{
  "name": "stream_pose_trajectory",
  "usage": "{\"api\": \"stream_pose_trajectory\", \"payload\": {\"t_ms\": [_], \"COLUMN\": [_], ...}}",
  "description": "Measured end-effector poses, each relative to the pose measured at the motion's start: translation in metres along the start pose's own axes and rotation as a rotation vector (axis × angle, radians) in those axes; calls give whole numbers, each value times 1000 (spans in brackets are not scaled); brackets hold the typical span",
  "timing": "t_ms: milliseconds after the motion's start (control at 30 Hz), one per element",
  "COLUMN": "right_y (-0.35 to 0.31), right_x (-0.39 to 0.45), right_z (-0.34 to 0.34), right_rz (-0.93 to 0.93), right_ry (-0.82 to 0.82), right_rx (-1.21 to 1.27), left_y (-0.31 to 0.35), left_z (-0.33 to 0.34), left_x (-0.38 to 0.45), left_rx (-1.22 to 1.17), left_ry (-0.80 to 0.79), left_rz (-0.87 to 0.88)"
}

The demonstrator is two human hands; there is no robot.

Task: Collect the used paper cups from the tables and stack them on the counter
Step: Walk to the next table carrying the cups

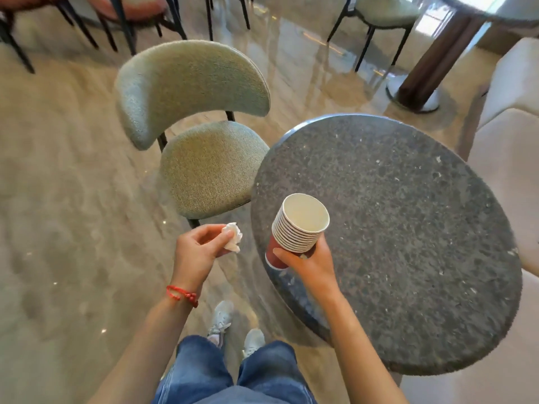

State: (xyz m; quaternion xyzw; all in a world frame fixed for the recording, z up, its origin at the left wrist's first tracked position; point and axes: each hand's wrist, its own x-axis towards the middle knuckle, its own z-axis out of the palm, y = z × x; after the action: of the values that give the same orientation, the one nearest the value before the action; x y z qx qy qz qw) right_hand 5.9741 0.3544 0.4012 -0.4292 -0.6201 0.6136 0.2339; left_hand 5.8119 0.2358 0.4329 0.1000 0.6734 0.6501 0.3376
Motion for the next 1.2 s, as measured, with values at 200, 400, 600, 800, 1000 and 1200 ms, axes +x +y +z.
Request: {"api": "stream_pose_trajectory", "payload": {"t_ms": [200, 400, 600, 800, 1000, 1200], "right_y": [-18, -36, -50, -41, -39, -46], "right_x": [1, -9, -33, -75, -96, -93], "right_z": [61, 136, 229, 351, 448, 501], "right_rz": [-54, -121, -159, -159, -158, -148], "right_ry": [-242, -457, -642, -789, -849, -860], "right_rx": [-29, -99, -127, -156, -187, -236], "left_y": [2, 5, 14, 2, -2, 0], "left_z": [-66, -134, -215, -331, -427, -480], "left_x": [-18, -39, -59, -76, -82, -60], "left_rx": [-61, -137, -239, -287, -309, -321], "left_ry": [226, 412, 545, 729, 809, 827], "left_rz": [6, 17, 65, 74, 41, 8]}}
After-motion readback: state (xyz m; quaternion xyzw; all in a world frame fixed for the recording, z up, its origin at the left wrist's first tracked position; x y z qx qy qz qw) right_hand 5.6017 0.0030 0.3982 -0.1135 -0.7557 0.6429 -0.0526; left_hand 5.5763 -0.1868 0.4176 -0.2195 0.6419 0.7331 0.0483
